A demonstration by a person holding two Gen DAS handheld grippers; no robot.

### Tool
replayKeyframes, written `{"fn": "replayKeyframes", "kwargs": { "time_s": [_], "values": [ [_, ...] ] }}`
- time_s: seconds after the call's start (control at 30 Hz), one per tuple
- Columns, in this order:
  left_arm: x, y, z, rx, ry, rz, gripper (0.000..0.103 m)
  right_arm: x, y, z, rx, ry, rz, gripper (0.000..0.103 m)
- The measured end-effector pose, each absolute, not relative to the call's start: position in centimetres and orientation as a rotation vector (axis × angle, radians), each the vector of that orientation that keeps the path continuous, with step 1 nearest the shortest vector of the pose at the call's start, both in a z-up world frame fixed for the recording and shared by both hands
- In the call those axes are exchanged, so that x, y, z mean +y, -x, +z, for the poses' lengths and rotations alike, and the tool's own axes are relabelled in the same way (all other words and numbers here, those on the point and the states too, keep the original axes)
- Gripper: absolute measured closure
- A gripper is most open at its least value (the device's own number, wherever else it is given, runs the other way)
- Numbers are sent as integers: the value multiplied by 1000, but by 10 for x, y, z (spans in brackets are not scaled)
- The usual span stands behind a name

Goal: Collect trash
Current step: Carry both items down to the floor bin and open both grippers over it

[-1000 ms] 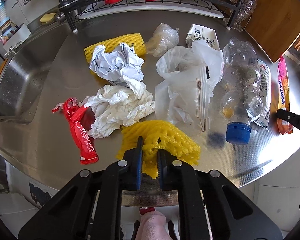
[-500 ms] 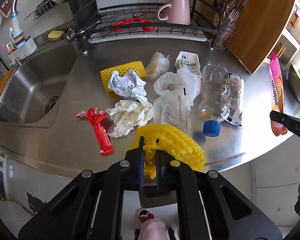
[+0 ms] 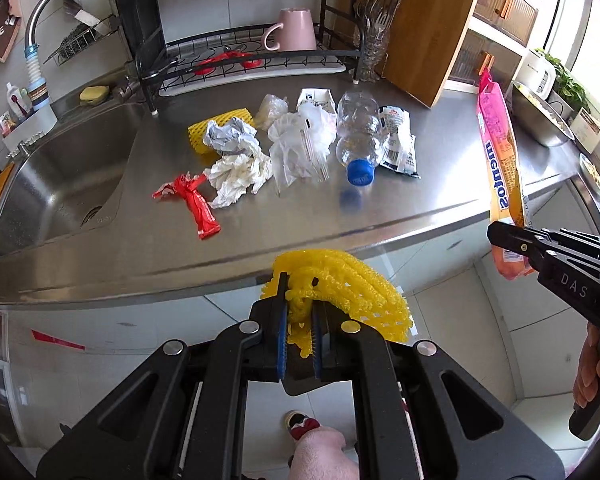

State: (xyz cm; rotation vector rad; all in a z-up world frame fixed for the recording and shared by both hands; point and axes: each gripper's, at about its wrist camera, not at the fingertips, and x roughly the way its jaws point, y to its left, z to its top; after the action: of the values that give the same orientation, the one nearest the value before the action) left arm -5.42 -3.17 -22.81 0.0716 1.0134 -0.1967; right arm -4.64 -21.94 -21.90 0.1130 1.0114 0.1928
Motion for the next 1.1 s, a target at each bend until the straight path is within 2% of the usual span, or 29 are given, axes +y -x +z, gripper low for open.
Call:
{"fn": "replayKeyframes", "kwargs": {
  "time_s": [0.2,0.43,0.67,0.87,1.1],
  "values": [
    [-17,91,-276,1092,-3,-188,95,-201,81,-256,1069,-110,254,101],
    [-18,118,-354,1180,55,-171,95,-181,100,-324,1177,-94,363,101],
    [-16,109,-438,1247,81,-164,95,-167,95,-404,1292,-122,402,101],
    [-17,96,-519,1309,64,-223,95,-164,83,-476,1396,-280,401,101],
    [-18,72,-576,1334,33,-253,95,-155,50,-550,1470,-353,355,100]
  ]
}}
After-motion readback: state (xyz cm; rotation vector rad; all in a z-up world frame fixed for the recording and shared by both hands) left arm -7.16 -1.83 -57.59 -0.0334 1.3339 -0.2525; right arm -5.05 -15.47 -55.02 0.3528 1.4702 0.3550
